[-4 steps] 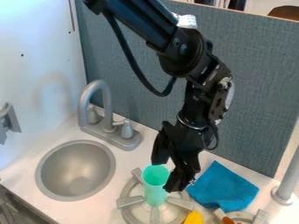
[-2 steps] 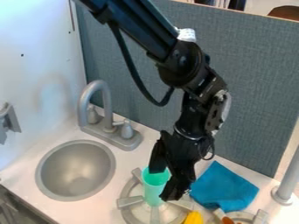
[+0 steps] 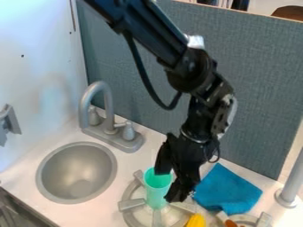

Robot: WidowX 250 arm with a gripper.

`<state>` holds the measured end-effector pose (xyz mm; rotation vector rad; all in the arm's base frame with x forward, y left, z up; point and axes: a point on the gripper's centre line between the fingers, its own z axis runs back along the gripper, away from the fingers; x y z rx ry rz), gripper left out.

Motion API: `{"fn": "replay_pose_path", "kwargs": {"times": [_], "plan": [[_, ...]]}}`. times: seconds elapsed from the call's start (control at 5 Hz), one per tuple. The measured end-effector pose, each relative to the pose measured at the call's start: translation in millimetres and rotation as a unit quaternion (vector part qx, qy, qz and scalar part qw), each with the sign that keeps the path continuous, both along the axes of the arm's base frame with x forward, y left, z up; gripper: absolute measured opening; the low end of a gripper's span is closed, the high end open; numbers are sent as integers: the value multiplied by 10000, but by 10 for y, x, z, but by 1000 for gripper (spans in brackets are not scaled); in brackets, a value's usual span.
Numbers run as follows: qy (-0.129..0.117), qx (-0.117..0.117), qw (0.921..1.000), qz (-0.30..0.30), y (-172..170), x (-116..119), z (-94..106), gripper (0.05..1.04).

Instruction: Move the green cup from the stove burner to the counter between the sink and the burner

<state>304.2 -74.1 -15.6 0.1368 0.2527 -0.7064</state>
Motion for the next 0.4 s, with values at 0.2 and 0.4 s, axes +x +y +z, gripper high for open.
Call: {"fn": "replay_pose_path", "kwargs": {"times": [0.2,0.4], "plan": [[89,83,9999,115,-25,81,-144,1004],[259,197,9993,171,-9,87,-227,1004]]}}
